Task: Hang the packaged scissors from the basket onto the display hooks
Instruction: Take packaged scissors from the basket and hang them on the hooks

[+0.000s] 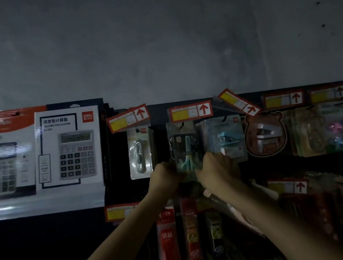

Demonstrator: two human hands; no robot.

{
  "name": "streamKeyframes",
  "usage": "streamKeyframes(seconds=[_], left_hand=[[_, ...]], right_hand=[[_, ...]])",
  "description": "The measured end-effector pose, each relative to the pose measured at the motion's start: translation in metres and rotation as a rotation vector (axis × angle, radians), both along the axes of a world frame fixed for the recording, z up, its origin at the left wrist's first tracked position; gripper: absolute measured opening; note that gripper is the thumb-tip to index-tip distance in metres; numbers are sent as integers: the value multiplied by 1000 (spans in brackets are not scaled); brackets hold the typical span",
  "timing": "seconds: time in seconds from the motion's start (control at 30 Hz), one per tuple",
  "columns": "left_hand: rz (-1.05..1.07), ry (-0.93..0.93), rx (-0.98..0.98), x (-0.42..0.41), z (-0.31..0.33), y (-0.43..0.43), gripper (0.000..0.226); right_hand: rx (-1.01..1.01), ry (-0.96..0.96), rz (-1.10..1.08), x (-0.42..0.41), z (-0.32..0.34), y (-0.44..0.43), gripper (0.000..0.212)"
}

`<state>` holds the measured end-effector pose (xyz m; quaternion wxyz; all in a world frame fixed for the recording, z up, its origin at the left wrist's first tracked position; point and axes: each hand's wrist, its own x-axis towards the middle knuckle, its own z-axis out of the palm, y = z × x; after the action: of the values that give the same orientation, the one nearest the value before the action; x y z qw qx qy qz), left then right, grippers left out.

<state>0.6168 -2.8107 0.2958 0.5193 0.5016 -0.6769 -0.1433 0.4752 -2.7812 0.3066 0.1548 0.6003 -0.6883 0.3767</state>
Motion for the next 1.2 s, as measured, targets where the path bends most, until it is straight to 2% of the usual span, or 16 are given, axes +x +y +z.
streamKeyframes(seconds=[0.07,0.17,0.37,0.47,0.53,0.7,0.83,0.9,0.97,1.07,1.2], left_hand=[[40,29,30,-1,1,-3,24],[35,125,110,-6,6,-10,11],[7,348,255,-9,7,-33,33],[33,348,272,-8,8,-39,26],[61,265,240,-6,8,-37,27],[114,-144,173,-4,11,-14,33],[35,-382,39,-10,9,7,30],[31,-566,-70,-12,6,14,28],[33,-764,-163,-14,0,18,38],[83,-836,-150,-18,-6,18,65],[135,-991,-153,-31,-9,16,73]], right_hand=[[31,46,31,0,-1,1,23],[72,76,87,-2,-5,-1,22],[180,59,151,-4,0,1,43],[237,47,209,-5,4,-1,45],[254,32,241,-4,5,0,48],[258,12,285,-7,5,-1,47],[132,-45,303,-15,3,2,20],[57,-65,279,-24,5,7,34],[18,-63,247,-35,7,16,45],[-16,-43,206,-52,9,24,47],[-45,-51,212,-72,5,26,48]])
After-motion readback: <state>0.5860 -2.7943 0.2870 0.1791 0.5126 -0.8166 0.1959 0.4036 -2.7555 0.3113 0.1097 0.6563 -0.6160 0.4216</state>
